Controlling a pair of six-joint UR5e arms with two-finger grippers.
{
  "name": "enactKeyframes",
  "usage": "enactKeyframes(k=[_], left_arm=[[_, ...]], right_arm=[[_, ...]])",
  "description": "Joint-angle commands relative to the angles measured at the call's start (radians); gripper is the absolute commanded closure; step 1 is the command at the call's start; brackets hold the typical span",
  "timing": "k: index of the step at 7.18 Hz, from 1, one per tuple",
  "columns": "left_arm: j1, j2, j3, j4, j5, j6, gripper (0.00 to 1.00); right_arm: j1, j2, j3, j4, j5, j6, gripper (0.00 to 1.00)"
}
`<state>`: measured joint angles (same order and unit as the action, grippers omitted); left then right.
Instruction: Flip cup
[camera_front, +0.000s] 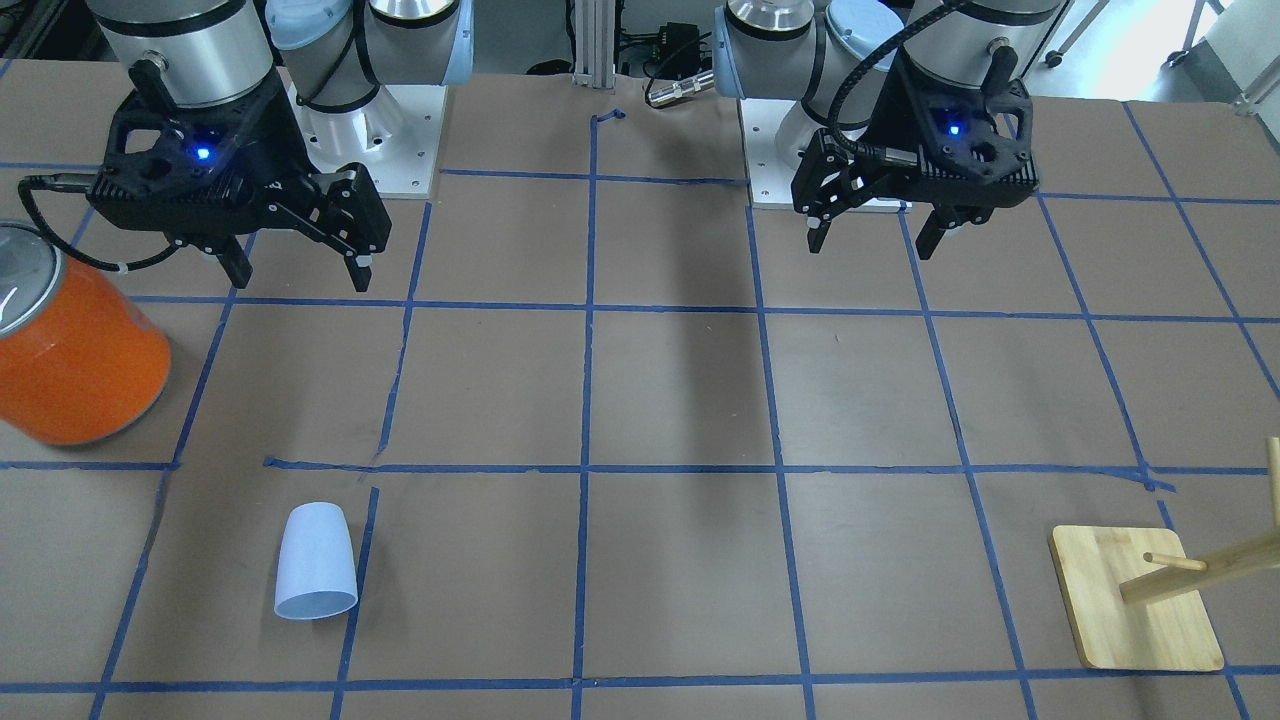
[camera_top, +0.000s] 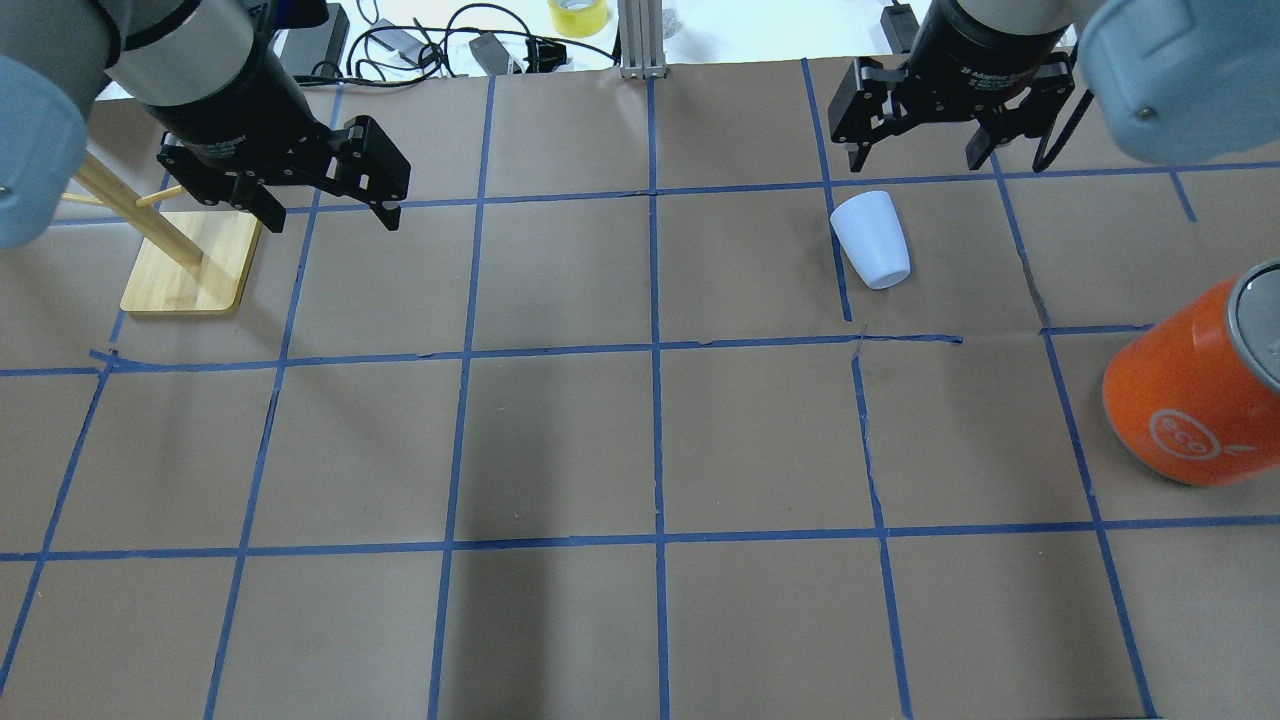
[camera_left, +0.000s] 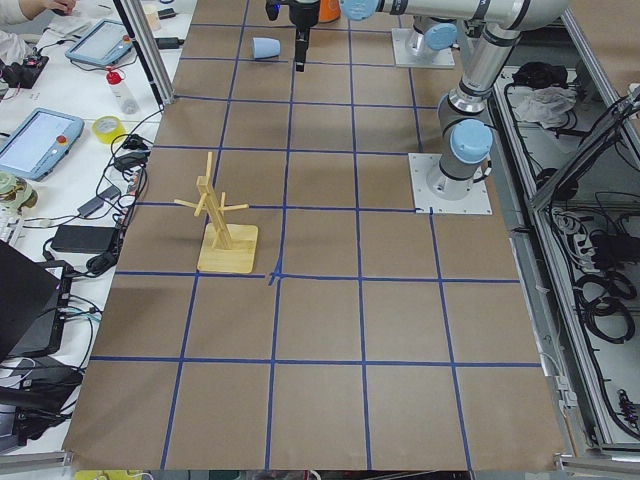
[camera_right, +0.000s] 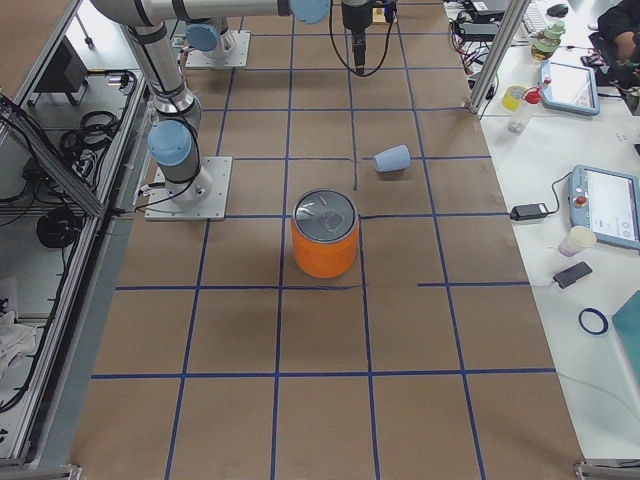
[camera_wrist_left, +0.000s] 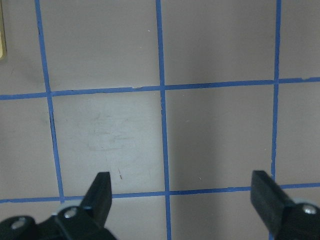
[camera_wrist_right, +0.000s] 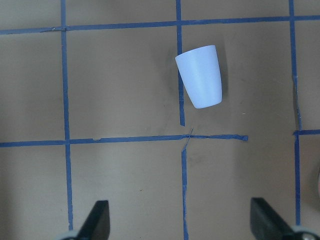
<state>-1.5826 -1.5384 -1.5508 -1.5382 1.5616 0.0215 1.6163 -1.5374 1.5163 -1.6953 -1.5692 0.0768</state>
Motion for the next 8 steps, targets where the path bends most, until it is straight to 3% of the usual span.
enactKeyframes(k=[1, 4, 7, 8], left_arm=[[0.000, 0.000, 0.000, 0.001, 0.000, 0.000, 0.00], [0.000, 0.000, 0.000, 0.001, 0.000, 0.000, 0.00], [0.000, 0.000, 0.000, 0.001, 0.000, 0.000, 0.00], [0.000, 0.000, 0.000, 0.001, 0.000, 0.000, 0.00]], right_arm=[[-0.001, 0.005, -0.007, -0.006, 0.000, 0.000, 0.00], [-0.019, 0.236, -0.064, -0.072, -0.028, -0.023, 0.00], [-0.067, 0.397, -0.047, -0.245, -0.026, -0.182, 0.00], [-0.075, 0.446, -0.004, -0.350, -0.026, -0.198, 0.00]])
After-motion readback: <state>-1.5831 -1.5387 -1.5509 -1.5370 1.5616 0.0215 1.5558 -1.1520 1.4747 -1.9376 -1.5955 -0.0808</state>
